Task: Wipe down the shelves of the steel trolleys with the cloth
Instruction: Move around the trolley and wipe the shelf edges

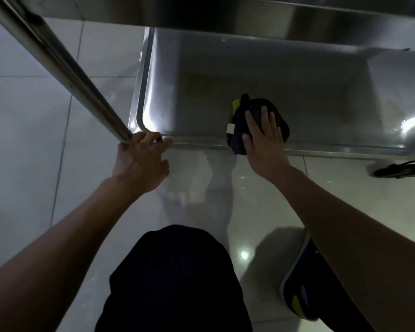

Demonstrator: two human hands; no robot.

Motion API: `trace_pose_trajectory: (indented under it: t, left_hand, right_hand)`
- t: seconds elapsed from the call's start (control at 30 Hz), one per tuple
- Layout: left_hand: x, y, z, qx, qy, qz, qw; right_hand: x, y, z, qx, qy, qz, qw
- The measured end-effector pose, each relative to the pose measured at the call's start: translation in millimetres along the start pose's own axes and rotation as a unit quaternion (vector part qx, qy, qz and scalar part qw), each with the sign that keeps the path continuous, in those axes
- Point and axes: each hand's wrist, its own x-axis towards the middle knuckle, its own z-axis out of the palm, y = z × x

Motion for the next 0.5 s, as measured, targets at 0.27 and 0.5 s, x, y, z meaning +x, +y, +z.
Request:
trace_pose_trajectory:
  t: [0.27,0.5]
  left_hand:
    - [-3.0,-5.6,-0.6,-0.045,0.004,0.004,0.999]
    - [-6.8,-9.4,3.8,-0.062,0.019,0.013,0.998]
  right_hand:
    - [-1.7,2.4,-9.6,0.146,0.009,-0.022,0.989]
    - [25.6,-53.6,9.6,0.092,-0.056,-0.073,0.991]
